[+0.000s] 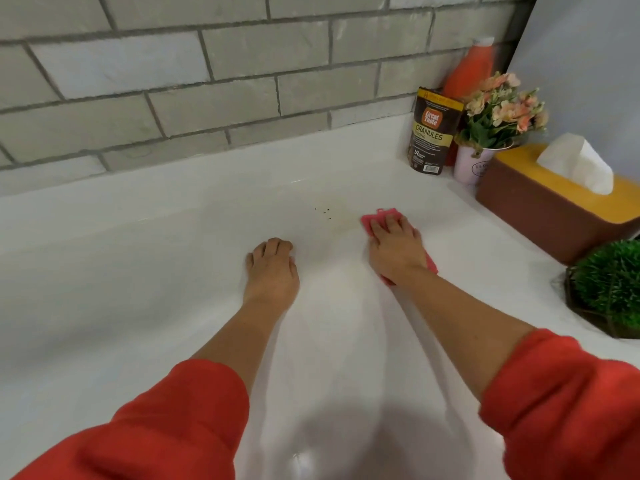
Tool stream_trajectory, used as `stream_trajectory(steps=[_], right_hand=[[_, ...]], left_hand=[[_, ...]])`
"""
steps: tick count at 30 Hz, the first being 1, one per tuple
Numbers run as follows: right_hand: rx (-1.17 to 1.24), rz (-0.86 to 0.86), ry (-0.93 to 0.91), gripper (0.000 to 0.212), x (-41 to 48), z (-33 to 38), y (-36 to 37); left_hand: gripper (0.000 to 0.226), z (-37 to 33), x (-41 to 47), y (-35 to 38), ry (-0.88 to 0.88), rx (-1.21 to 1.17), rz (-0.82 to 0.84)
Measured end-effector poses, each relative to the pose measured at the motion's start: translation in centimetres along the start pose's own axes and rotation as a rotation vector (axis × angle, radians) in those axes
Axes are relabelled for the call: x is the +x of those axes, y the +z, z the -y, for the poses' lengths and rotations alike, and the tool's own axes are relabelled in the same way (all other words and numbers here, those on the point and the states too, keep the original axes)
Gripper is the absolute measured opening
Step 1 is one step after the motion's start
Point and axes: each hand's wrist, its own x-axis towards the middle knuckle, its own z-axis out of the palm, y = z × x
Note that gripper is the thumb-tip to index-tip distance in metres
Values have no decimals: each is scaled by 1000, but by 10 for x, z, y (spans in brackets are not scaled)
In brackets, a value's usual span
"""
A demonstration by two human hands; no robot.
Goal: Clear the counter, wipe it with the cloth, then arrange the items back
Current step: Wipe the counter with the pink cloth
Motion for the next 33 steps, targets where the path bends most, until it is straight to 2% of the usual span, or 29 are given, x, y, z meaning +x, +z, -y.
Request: stream_trajectory(steps=[3,6,9,12,16,20,22,24,26,29,31,33], right_hand=[[11,29,-81,49,2,39,5],[48,-1,-308,50,-33,67,12],[141,11,-482,68,-72,60,7],[126,70,-432,77,-84,28,-4],[-19,122,-243,53,-52,-1,-11],[-18,52,-26,55,-1,10,-4],[1,70,16,56,14,28,-1],[8,76,-47,58,13,44,2],[28,67,-196,63,-7,49,6],[88,78,-433,85,-49,38,1],[94,102,-469,88,-58,23,-3],[67,70,-387,89,-43,9,-4]], left_hand=[[33,0,0,0,-6,-7,-5],[34,-1,1,-1,-12,-19,7],[35,-1,2,-2,-13,-22,27],[34,0,1,-4,-14,-10,30],[31,2,15,-12,-26,39,60],[32,10,42,-20,-77,27,31],[35,19,50,-17,-115,30,39],[41,25,53,-12,-150,75,80],[43,28,54,-6,-162,113,93],[43,27,54,-5,-169,111,87],[44,27,53,-4,-167,107,91],[44,27,54,-4,-162,105,95]])
